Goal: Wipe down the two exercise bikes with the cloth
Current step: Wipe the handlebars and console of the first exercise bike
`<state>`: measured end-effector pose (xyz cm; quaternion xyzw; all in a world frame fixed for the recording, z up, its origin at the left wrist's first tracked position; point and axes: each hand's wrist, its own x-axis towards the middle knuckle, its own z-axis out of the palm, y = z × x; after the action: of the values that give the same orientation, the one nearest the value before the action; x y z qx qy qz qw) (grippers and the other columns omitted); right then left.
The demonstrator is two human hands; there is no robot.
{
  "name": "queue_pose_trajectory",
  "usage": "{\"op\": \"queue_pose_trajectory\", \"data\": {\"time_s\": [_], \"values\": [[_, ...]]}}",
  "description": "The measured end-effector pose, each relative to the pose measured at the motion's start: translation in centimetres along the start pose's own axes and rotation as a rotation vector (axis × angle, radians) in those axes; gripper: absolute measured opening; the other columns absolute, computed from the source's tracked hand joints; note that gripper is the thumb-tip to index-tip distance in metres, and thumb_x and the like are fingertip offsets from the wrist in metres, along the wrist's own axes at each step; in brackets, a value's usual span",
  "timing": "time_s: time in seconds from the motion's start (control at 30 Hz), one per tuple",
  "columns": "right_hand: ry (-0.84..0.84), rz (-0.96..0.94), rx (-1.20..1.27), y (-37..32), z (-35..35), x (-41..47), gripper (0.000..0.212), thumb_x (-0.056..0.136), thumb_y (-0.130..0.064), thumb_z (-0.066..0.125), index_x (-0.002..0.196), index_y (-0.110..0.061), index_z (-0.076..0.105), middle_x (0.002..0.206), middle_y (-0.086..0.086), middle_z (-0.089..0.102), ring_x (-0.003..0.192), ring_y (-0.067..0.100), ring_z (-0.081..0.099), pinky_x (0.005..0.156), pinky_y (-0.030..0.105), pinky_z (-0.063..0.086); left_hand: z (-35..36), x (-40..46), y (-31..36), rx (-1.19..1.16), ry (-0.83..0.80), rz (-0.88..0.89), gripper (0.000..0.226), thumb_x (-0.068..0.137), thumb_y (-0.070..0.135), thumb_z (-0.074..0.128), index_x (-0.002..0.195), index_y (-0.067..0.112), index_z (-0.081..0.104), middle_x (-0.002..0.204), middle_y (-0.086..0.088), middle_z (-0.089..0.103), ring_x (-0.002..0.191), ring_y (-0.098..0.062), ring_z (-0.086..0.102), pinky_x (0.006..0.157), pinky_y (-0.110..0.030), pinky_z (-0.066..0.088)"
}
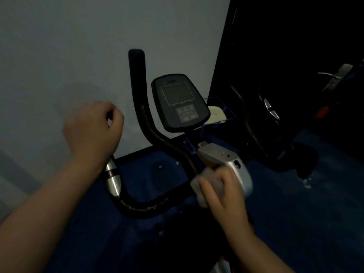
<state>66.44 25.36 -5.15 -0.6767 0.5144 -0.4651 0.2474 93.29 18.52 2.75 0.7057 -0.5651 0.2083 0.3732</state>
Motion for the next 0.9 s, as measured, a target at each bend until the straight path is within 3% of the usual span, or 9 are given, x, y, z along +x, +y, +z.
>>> {"op": "queue_pose_trajectory", "data": {"time_s": [0.07, 0.17, 0.33, 0.53, 0.63, 0.7, 0.83, 0.9], "values": [[-0.013, -0.008, 0.028, 0.7, -1.0, -1.8, 0.018, 0.085, -0.047, 0.056, 0.076, -0.035, 0.045, 0.078, -0.009, 0.051, 0.073, 0.005, 0.055, 0.063, 0.017, 0.044, 0.0, 0.1, 0.0, -0.019, 0.006, -0.025, 0.024, 0.087, 0.026, 0.050, 0.072, 0.016, 0.065, 0.065, -0.004, 0.062, 0.063, -0.025, 0.054, 0.052, -0.027, 0.026], [-0.063, -0.150, -0.138, -0.9, -0.1, 1.9, 0.023, 0.091, -0.046, 0.052, 0.078, -0.031, 0.041, 0.080, -0.014, 0.045, 0.073, 0.000, 0.050, 0.061, 0.013, 0.038, 0.0, 0.1, -0.1, -0.045, 0.012, -0.037, 0.023, 0.087, 0.026, 0.051, 0.072, 0.017, 0.065, 0.066, -0.001, 0.062, 0.062, -0.020, 0.052, 0.053, -0.026, 0.025], [-0.152, -0.257, -0.232, -4.8, 3.1, 8.6, 0.021, 0.095, -0.039, 0.047, 0.084, -0.023, 0.040, 0.089, -0.009, 0.042, 0.070, 0.005, 0.046, 0.057, 0.028, 0.037, -0.2, -0.2, -0.1, -0.061, 0.011, -0.020, 0.023, 0.088, 0.026, 0.051, 0.075, 0.016, 0.068, 0.070, -0.001, 0.065, 0.061, -0.020, 0.055, 0.053, -0.028, 0.029], [-0.189, -0.237, -0.287, -2.5, 0.4, 3.8, 0.025, 0.089, -0.060, 0.037, 0.081, -0.036, 0.035, 0.086, -0.015, 0.040, 0.072, 0.001, 0.049, 0.056, 0.015, 0.036, -0.4, -0.4, 0.1, -0.124, 0.006, -0.041, 0.019, 0.086, 0.023, 0.055, 0.072, 0.018, 0.067, 0.068, 0.003, 0.065, 0.061, -0.015, 0.053, 0.052, -0.025, 0.028], [-0.130, -0.350, -0.480, -4.8, 3.4, 7.6, 0.027, 0.092, -0.047, 0.045, 0.086, -0.022, 0.042, 0.088, -0.009, 0.039, 0.063, 0.008, 0.043, 0.047, 0.024, 0.028, -0.5, -0.2, 0.2, -0.154, 0.010, -0.034, 0.018, 0.086, 0.021, 0.056, 0.071, 0.019, 0.067, 0.066, 0.005, 0.063, 0.059, -0.013, 0.052, 0.048, -0.024, 0.025], [-0.120, -0.395, -0.567, -7.0, 5.8, 10.4, 0.025, 0.095, -0.040, 0.048, 0.089, -0.016, 0.045, 0.090, -0.004, 0.042, 0.064, 0.010, 0.040, 0.045, 0.025, 0.022, -0.6, -0.1, 0.2, -0.159, 0.003, -0.030, 0.019, 0.086, 0.022, 0.055, 0.071, 0.019, 0.067, 0.067, 0.005, 0.063, 0.060, -0.015, 0.055, 0.048, -0.026, 0.030], [-0.155, -0.367, -0.487, -7.0, 5.3, 10.1, 0.025, 0.093, -0.043, 0.042, 0.088, -0.019, 0.040, 0.089, -0.006, 0.041, 0.065, 0.009, 0.044, 0.051, 0.027, 0.030, -0.7, -0.3, 0.0, -0.181, 0.002, -0.009, 0.020, 0.086, 0.022, 0.054, 0.071, 0.017, 0.067, 0.066, 0.003, 0.064, 0.060, -0.016, 0.056, 0.050, -0.031, 0.040], [-0.176, -0.376, -0.503, -5.9, 3.6, 7.5, 0.022, 0.090, -0.045, 0.042, 0.088, -0.024, 0.038, 0.088, -0.011, 0.034, 0.064, 0.007, 0.044, 0.045, 0.022, 0.027, -0.6, -0.4, -0.1, -0.194, -0.001, -0.013, 0.020, 0.085, 0.022, 0.055, 0.069, 0.018, 0.066, 0.064, 0.005, 0.062, 0.059, -0.014, 0.054, 0.049, -0.028, 0.037]]}}
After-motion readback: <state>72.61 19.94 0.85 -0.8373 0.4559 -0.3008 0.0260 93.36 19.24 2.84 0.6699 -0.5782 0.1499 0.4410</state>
